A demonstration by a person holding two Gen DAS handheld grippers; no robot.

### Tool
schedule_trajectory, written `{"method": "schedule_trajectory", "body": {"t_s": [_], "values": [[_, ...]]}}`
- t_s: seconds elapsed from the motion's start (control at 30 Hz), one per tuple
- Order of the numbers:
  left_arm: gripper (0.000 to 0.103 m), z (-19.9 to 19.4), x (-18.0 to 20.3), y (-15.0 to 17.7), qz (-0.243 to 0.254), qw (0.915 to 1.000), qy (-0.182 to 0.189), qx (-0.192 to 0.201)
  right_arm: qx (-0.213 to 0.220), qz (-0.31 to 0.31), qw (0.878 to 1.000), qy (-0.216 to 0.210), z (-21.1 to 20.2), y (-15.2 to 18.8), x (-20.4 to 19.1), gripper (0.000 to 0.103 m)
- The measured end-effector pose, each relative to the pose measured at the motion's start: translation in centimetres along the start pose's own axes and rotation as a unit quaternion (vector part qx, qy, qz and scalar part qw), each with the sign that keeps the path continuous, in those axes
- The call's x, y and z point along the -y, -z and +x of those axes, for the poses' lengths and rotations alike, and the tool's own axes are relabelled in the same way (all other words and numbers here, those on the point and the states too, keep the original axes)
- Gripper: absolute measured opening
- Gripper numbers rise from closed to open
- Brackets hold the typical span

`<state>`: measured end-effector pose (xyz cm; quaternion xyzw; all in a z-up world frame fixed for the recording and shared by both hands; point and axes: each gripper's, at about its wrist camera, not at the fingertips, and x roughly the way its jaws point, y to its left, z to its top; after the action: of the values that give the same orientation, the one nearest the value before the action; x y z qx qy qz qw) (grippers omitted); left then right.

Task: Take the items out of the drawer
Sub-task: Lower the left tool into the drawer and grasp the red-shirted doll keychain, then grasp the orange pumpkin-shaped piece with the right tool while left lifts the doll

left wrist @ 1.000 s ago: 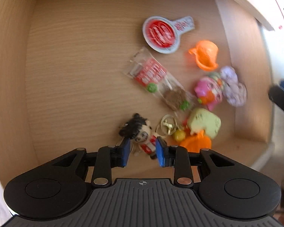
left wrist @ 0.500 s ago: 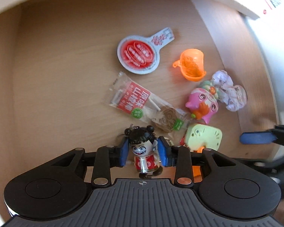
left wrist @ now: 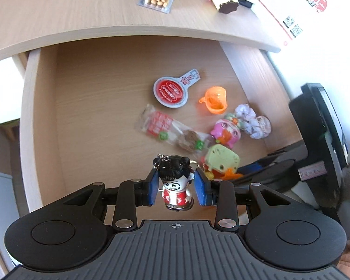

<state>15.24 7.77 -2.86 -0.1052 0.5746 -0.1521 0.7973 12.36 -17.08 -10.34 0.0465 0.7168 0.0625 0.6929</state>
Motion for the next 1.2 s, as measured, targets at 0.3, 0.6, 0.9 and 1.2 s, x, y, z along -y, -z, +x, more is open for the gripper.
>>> {"method": "schedule_trajectory", "body": {"t_s": [0.3,0.6,0.9,1.2], "values": [[0.036,-3.4,0.3,-0.4,0.022,0.9983,0.019,0.050,0.094,0.030,0.995,-0.032,-5.4,1.7,1.5,0.006],[0.036,-6.1,0.1,-1.4,0.015,0.9949,0.018,0.098,0.144,0.061,0.987,-0.044,-9.5,2.2,4.8,0.007],[0.036,-5.9,-2.0,-0.1,-0.030,0.9945,0.018,0.098,0.048,0.070,0.993,-0.078,-5.2,0.3,2.6,0.076],[0.036,-7.2,-3.1,1.3,-0.049,0.9935,-0.022,0.100,-0.037,0.021,0.999,-0.023,0.3,-3.1,-3.8,0.073]]}}
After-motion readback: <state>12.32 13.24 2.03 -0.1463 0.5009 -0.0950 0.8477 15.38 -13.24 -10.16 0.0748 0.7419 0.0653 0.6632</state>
